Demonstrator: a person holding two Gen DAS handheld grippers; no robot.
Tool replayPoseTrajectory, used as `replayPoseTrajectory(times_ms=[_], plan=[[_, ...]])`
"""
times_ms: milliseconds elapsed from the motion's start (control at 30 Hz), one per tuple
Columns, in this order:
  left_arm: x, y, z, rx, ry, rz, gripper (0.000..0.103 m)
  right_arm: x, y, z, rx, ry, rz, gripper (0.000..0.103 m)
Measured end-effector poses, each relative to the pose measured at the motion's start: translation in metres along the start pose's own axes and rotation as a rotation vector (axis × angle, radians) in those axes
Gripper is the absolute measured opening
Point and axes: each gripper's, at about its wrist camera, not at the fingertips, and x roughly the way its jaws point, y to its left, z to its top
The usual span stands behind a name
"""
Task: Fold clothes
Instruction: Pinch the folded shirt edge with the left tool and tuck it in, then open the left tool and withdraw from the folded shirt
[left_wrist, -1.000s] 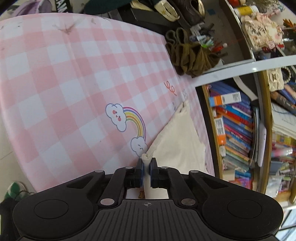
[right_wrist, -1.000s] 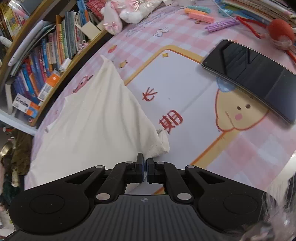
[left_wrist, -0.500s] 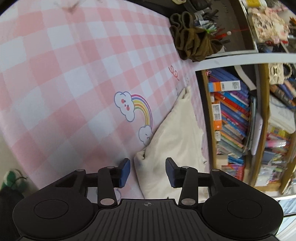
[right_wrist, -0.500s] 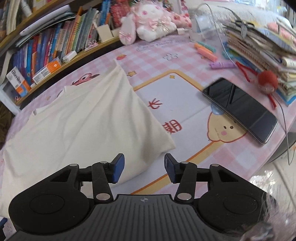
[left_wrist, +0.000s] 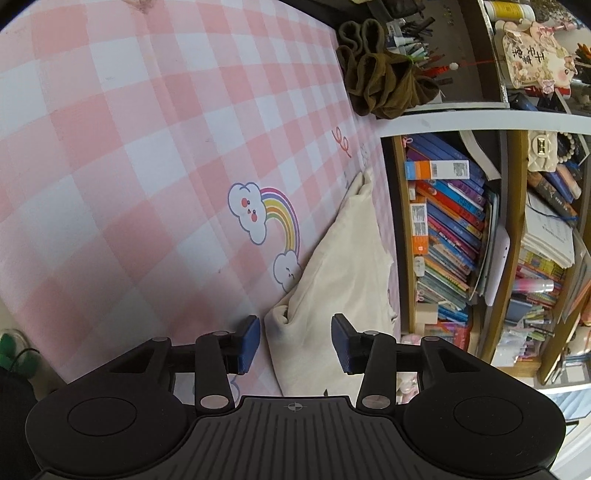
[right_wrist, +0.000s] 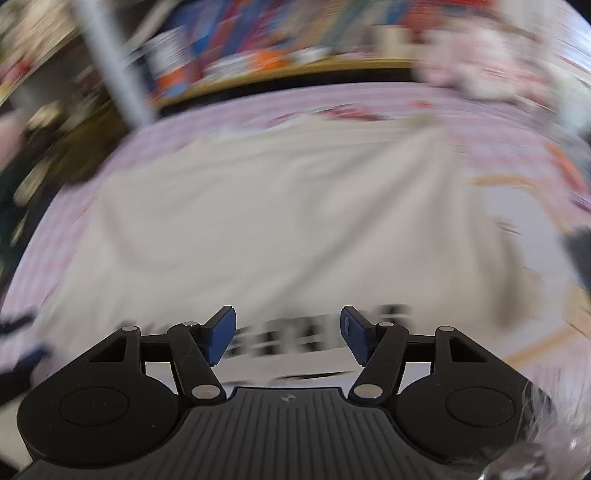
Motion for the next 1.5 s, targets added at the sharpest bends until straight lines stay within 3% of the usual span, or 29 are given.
replayPoseTrajectory(times_ms=[267, 433, 500, 567, 700, 767, 833, 900, 967, 1033, 1067, 1100, 1167, 1300, 1500], plan=[[0.004, 0.002, 0.003, -0.049, -0.001, -0.010, 0.043, 0.022, 0.111, 0.008, -0.384, 0.089, 0.236, 0.061], [0.018, -0.003, 0.008, -0.128, 0.008, -0.003, 0.043, 0.032, 0.160, 0.003, -0.571, 0.101, 0.300, 0.061], [0.023, -0.010, 0.009, -0.086, 0.019, 0.026, 0.028, 0.037, 0.170, 0.001, -0.618, 0.104, 0.303, 0.061], [0.021, -0.016, 0.006, -0.010, 0.007, 0.074, 0.007, 0.042, 0.176, -0.001, -0.655, 0.102, 0.300, 0.060], [0.006, -0.026, -0.004, 0.087, -0.045, 0.036, 0.006, 0.040, 0.190, -0.006, -0.723, 0.076, 0.338, 0.057], [0.005, -0.035, -0.003, 0.124, -0.040, 0.023, 0.006, 0.040, 0.196, -0.008, -0.759, 0.075, 0.366, 0.053], [0.006, -0.041, -0.002, 0.155, -0.031, 0.018, 0.006, 0.040, 0.202, -0.011, -0.794, 0.074, 0.395, 0.035], [0.008, -0.043, -0.001, 0.164, -0.015, 0.018, 0.007, 0.041, 0.209, -0.017, -0.847, 0.060, 0.373, 0.026], [0.011, -0.043, -0.001, 0.166, 0.006, 0.012, 0.007, 0.044, 0.209, -0.017, -0.849, 0.060, 0.366, 0.010], [0.010, -0.044, 0.001, 0.169, 0.009, 0.041, 0.013, 0.047, 0.210, -0.017, -0.850, 0.060, 0.359, 0.003], [0.009, -0.042, 0.002, 0.158, -0.001, 0.058, 0.024, 0.047, 0.208, -0.014, -0.827, 0.058, 0.365, 0.003], [0.007, -0.041, 0.004, 0.145, -0.011, 0.074, 0.046, 0.046, 0.205, -0.011, -0.803, 0.056, 0.370, 0.003], [0.007, -0.036, 0.008, 0.102, -0.017, 0.067, 0.077, 0.044, 0.200, -0.004, -0.756, 0.048, 0.380, 0.003], [0.019, -0.023, 0.017, -0.027, 0.040, -0.063, 0.085, 0.035, 0.194, 0.005, -0.714, 0.030, 0.396, 0.003], [0.048, -0.028, 0.019, -0.063, 0.135, -0.118, 0.085, 0.034, 0.191, 0.007, -0.692, 0.059, 0.417, 0.003]])
